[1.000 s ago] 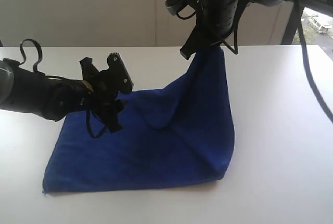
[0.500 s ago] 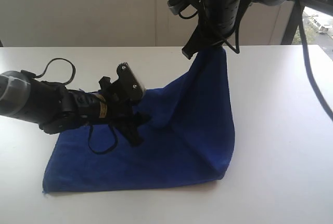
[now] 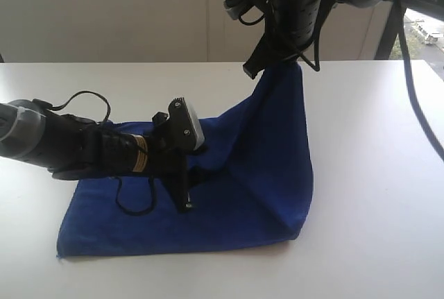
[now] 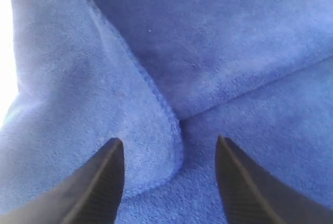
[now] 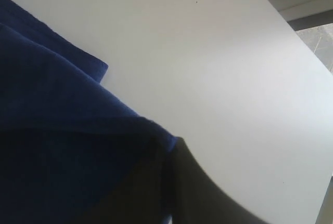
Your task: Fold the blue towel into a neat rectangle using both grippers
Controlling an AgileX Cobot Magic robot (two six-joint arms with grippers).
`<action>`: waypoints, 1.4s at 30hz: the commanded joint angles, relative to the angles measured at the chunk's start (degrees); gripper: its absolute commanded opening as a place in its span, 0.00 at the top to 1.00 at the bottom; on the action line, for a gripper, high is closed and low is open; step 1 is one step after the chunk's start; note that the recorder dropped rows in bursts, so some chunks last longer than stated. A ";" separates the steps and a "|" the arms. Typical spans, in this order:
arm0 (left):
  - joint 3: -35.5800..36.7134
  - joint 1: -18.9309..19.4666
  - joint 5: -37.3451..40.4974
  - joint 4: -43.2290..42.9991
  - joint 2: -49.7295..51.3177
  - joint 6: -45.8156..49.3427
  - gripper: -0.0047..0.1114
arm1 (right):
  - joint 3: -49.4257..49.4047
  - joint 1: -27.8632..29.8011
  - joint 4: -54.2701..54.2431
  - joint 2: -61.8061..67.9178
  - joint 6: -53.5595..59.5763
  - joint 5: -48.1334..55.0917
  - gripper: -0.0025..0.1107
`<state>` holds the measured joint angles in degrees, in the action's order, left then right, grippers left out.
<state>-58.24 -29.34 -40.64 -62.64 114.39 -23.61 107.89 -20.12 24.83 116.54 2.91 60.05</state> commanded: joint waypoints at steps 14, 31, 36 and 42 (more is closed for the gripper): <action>0.41 -0.14 0.33 -0.49 2.95 5.44 0.50 | -0.02 0.34 -0.80 -0.64 -0.68 -0.14 0.98; 0.41 -0.14 1.42 2.76 2.95 10.19 0.61 | -0.02 0.34 -0.80 -0.64 -0.68 -0.01 0.98; 0.41 -0.14 1.54 2.76 2.47 9.54 0.61 | -0.02 0.34 -0.80 -0.64 -0.68 0.08 0.98; 0.41 -0.14 4.12 -3.91 1.06 4.74 0.39 | -0.02 0.34 -0.80 -0.64 -0.68 -0.09 0.98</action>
<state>-58.22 -29.34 -39.33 -62.31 116.21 -16.90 107.89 -20.12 24.06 116.54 2.55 60.05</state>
